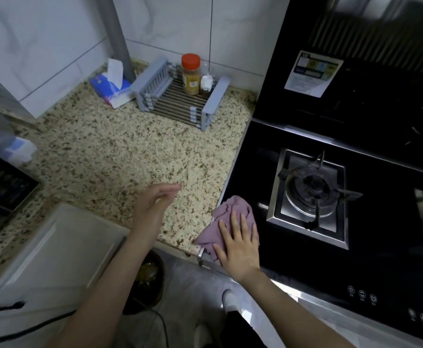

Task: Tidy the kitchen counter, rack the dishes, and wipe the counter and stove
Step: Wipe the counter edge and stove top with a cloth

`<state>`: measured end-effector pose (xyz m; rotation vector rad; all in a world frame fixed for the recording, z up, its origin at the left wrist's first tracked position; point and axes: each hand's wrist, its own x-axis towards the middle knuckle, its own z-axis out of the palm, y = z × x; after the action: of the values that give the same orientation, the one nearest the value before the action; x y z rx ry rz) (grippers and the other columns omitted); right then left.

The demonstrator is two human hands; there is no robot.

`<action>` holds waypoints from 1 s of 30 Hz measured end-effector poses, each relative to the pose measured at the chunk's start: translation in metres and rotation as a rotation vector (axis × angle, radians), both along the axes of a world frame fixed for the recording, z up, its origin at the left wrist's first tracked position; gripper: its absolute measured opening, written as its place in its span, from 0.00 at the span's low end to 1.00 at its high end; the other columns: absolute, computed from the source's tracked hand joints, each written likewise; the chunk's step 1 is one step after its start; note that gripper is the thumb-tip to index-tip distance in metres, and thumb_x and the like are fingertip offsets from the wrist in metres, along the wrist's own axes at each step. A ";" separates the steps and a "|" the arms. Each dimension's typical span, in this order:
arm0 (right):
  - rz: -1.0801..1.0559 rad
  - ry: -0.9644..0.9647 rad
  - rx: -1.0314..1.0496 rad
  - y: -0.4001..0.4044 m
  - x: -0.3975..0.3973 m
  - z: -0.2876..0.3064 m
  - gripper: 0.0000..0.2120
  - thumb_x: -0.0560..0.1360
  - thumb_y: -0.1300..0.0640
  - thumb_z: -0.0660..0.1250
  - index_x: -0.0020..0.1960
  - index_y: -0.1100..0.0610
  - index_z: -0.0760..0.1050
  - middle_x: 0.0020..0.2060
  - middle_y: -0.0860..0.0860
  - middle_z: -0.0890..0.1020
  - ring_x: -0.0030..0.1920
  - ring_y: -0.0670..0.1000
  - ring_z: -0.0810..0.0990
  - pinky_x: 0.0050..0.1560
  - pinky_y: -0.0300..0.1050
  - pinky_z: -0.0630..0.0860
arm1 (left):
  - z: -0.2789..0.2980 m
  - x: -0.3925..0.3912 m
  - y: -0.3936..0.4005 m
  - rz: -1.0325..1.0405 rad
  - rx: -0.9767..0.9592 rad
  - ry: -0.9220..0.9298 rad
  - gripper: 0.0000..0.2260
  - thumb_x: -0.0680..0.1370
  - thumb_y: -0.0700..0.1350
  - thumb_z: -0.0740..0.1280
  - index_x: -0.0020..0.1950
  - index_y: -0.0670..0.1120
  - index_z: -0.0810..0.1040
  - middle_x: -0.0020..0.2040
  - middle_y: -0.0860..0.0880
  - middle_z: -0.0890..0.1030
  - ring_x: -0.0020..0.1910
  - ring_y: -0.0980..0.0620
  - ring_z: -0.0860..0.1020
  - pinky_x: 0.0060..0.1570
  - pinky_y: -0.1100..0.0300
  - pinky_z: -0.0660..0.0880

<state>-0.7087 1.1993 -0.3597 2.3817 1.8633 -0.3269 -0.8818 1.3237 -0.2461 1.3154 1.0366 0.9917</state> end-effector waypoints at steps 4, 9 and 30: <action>-0.029 0.002 -0.041 0.042 0.027 -0.004 0.29 0.80 0.39 0.42 0.77 0.47 0.39 0.76 0.57 0.37 0.75 0.61 0.33 0.70 0.58 0.28 | -0.010 0.011 0.012 -0.008 -0.032 0.028 0.16 0.75 0.33 0.66 0.43 0.54 0.83 0.48 0.53 0.84 0.51 0.58 0.80 0.47 0.71 0.73; -0.107 -0.002 -0.049 0.103 0.068 -0.007 0.29 0.80 0.41 0.42 0.77 0.49 0.37 0.75 0.57 0.35 0.75 0.61 0.34 0.71 0.58 0.31 | -0.017 0.046 0.041 -0.050 -0.076 0.042 0.12 0.76 0.35 0.65 0.46 0.50 0.82 0.49 0.51 0.83 0.52 0.56 0.79 0.52 0.63 0.72; -0.102 -0.112 -0.070 0.247 0.277 0.042 0.21 0.75 0.48 0.64 0.67 0.49 0.71 0.67 0.55 0.66 0.66 0.59 0.65 0.63 0.50 0.65 | -0.007 0.191 0.135 -0.232 -0.254 0.019 0.09 0.78 0.36 0.62 0.49 0.44 0.82 0.50 0.48 0.83 0.53 0.53 0.79 0.52 0.63 0.74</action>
<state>-0.4319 1.4461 -0.3177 2.3999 1.6597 -0.2568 -0.6911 1.4586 -0.2531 1.2043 0.9642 0.6519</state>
